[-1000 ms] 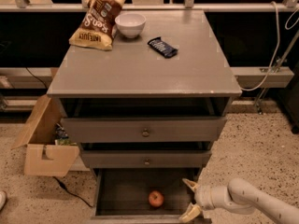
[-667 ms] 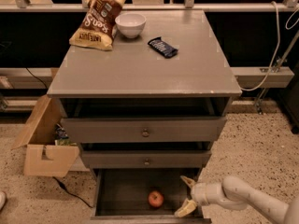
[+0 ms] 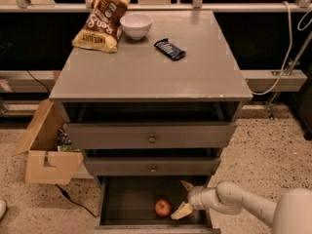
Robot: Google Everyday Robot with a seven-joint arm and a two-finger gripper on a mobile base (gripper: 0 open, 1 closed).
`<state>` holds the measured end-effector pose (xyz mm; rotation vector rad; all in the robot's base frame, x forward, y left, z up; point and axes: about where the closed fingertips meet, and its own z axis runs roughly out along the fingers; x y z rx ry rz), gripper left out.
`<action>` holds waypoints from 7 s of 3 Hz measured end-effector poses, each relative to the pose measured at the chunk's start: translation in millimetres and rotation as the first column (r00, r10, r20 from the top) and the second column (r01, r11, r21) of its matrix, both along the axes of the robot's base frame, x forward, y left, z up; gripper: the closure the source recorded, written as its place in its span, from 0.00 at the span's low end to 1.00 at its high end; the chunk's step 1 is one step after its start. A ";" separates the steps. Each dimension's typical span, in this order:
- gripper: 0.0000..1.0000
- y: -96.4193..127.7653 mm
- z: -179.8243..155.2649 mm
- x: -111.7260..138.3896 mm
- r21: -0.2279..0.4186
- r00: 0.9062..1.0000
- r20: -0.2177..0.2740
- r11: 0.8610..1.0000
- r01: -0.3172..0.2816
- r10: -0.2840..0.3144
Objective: Pick apple from bottom drawer and place on counter
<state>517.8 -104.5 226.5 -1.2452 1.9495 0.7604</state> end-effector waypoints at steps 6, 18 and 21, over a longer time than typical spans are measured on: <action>0.18 69.5 -88.5 1.7 -0.110 0.998 -0.042 0.993 -0.041 0.037; 1.00 -36.5 251.6 -82.4 0.111 0.860 0.419 0.924 -0.366 0.291; 1.00 -106.4 499.6 -64.4 0.141 0.768 0.587 0.902 -0.408 0.256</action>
Offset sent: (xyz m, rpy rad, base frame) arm 0.0085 0.0673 -0.0574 -0.1003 0.0457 0.0305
